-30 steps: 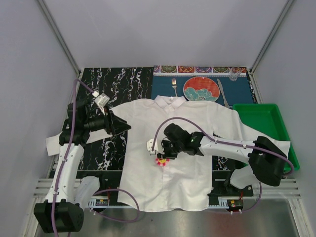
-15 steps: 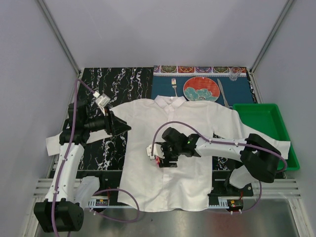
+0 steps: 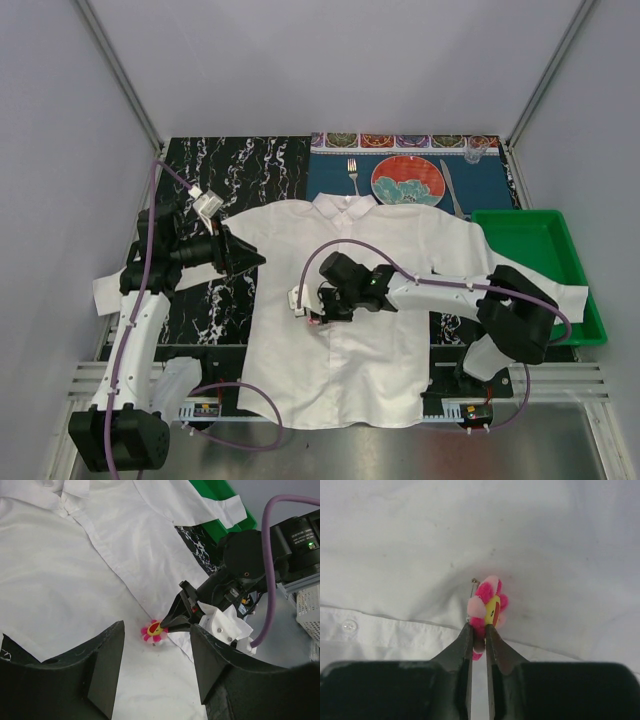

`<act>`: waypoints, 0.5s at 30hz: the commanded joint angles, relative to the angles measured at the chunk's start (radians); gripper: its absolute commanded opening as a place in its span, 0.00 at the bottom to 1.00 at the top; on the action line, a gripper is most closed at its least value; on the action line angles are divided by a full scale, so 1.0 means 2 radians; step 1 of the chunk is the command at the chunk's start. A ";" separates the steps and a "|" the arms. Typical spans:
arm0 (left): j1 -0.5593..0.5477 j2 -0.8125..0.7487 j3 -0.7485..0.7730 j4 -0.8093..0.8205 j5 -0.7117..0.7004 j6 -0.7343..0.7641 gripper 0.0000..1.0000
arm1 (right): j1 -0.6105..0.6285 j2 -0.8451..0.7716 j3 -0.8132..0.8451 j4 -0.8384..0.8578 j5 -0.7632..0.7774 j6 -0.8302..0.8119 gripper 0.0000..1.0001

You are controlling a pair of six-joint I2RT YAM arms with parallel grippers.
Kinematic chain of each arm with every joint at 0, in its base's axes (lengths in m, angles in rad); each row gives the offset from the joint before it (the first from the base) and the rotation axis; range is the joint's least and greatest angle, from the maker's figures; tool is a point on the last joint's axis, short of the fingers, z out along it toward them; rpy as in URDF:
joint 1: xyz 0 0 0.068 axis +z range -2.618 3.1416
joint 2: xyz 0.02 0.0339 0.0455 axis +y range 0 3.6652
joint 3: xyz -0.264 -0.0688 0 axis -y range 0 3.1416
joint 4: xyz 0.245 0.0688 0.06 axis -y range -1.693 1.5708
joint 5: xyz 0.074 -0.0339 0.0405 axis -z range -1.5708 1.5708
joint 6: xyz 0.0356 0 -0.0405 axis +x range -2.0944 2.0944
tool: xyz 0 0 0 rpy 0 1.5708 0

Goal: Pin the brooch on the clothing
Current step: Pick up the brooch from the clothes.

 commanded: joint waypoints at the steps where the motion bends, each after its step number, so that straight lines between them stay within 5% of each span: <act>1: 0.003 -0.004 0.004 0.008 0.020 0.004 0.57 | 0.000 -0.028 0.033 -0.023 -0.021 0.017 0.08; 3: 0.003 -0.001 0.005 0.008 0.020 0.004 0.57 | -0.009 -0.026 0.040 -0.024 -0.024 0.022 0.00; 11: 0.003 -0.001 0.023 -0.015 0.023 0.034 0.57 | -0.082 -0.045 0.092 -0.064 -0.083 0.069 0.00; 15: 0.003 -0.001 0.038 -0.021 0.050 0.079 0.60 | -0.141 -0.071 0.207 -0.101 -0.167 0.158 0.00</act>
